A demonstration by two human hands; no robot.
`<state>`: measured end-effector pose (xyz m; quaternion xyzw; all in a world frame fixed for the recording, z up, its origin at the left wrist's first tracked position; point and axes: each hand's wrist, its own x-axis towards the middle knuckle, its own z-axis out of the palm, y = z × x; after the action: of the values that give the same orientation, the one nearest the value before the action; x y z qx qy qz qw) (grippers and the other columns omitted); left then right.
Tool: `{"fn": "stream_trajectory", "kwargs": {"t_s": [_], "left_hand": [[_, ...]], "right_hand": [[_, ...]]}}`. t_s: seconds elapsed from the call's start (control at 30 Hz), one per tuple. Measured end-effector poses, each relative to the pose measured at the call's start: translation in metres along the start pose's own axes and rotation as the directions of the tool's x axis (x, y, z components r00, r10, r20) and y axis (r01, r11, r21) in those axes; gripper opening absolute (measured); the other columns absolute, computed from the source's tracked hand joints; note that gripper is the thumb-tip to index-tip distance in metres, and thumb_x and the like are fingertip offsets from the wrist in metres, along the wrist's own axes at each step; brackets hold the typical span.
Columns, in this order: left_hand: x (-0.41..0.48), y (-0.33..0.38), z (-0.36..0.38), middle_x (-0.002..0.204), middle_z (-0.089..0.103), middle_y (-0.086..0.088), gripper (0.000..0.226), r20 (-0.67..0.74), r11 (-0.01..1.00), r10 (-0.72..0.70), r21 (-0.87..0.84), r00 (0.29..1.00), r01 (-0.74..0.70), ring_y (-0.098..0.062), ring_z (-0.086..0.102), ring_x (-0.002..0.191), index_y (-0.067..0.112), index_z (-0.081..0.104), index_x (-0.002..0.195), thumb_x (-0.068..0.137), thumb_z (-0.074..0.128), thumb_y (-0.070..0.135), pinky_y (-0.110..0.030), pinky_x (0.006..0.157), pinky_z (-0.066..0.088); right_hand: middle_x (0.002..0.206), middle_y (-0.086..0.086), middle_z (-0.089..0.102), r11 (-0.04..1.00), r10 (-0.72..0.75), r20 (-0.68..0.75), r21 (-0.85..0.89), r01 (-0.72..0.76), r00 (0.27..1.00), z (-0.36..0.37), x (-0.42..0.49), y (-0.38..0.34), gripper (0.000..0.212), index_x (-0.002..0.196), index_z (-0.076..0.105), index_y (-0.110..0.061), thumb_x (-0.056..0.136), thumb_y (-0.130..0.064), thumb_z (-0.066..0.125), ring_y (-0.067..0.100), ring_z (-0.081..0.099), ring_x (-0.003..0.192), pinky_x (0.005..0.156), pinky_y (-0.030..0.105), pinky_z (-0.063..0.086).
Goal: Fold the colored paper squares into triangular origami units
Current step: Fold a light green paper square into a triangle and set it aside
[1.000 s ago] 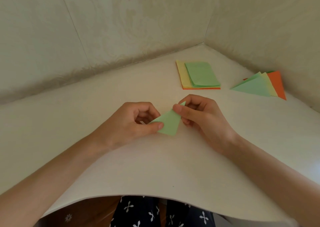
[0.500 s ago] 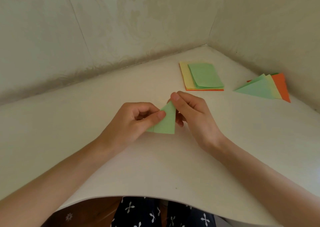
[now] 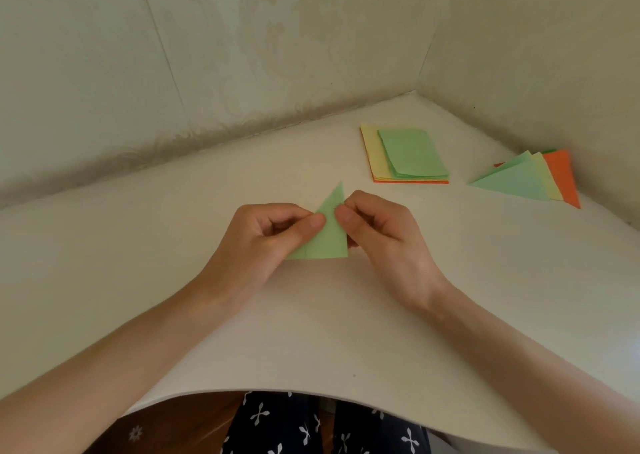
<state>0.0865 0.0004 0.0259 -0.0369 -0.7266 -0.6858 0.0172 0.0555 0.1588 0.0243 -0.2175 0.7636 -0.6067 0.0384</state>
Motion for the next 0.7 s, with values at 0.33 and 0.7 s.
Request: {"fn": "stream_trajectory", "kwargs": {"t_s": [0.33, 0.7], "left_hand": [[0.001, 0.0, 0.0, 0.064, 0.066, 0.006, 0.016, -0.112, 0.998, 0.06, -0.003, 0.992, -0.061, -0.002, 0.055, 0.062, 0.012, 0.072, 0.077, 0.087, 0.061, 0.018, -0.013, 0.061, 0.042], [0.004, -0.002, -0.003, 0.077, 0.073, -0.009, 0.026, -0.025, 0.991, 0.043, -0.128, 0.999, -0.045, -0.017, 0.067, 0.067, 0.004, 0.063, 0.095, 0.087, 0.049, 0.024, -0.022, 0.059, 0.05]], "right_hand": [[0.058, -0.018, 0.045, 0.961, -0.091, 0.03, -0.26, 0.095, 0.995, 0.004, -0.004, 0.002, 0.03, 0.063, 0.038, -0.026, 0.093, -0.025, 0.041, 0.006, 0.041, 0.059, 0.058, 0.018, 0.029], [0.083, -0.008, 0.06, 0.999, 0.019, -0.055, -0.039, -0.021, 0.998, -0.006, 0.0, 0.007, 0.005, 0.097, 0.054, -0.027, 0.094, -0.024, 0.051, 0.005, 0.054, 0.073, 0.067, 0.019, 0.041]]}}
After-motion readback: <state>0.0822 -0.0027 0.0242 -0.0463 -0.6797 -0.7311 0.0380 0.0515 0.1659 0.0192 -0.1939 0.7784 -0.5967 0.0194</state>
